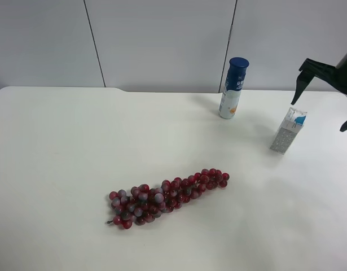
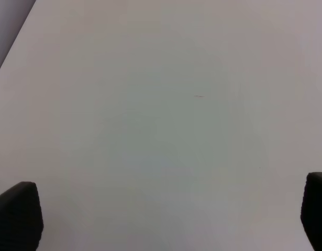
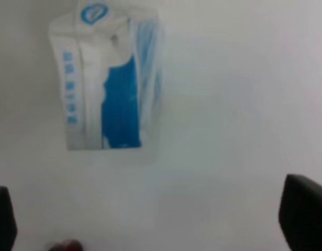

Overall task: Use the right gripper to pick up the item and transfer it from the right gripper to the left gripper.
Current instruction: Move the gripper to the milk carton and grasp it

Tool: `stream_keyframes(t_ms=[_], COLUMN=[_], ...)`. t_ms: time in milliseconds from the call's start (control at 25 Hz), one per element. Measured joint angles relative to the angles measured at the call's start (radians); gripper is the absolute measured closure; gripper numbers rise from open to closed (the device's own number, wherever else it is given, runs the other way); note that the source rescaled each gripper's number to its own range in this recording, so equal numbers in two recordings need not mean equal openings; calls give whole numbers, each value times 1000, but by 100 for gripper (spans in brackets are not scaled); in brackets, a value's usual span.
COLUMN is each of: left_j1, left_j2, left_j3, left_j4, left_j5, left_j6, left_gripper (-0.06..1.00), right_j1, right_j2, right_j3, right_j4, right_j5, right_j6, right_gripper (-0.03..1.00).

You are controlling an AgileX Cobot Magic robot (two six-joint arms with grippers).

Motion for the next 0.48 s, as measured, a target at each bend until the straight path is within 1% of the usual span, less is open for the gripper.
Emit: stream_keyframes(t_ms=[80, 280, 480], left_j1=[0, 0, 0], left_j2=[0, 0, 0], left_j3=[0, 0, 0], left_j4=[0, 0, -2], left_j5=[0, 0, 0], left_j6=[0, 0, 0], left_gripper=[-6, -6, -6], right_j1=[-2, -2, -2], right_j2=[30, 103, 150], right_j3=[-3, -3, -53], right_j4=[7, 65, 72], right_j5=[0, -4, -6], right_j6=[-12, -36, -54], right_gripper=[0, 1, 1])
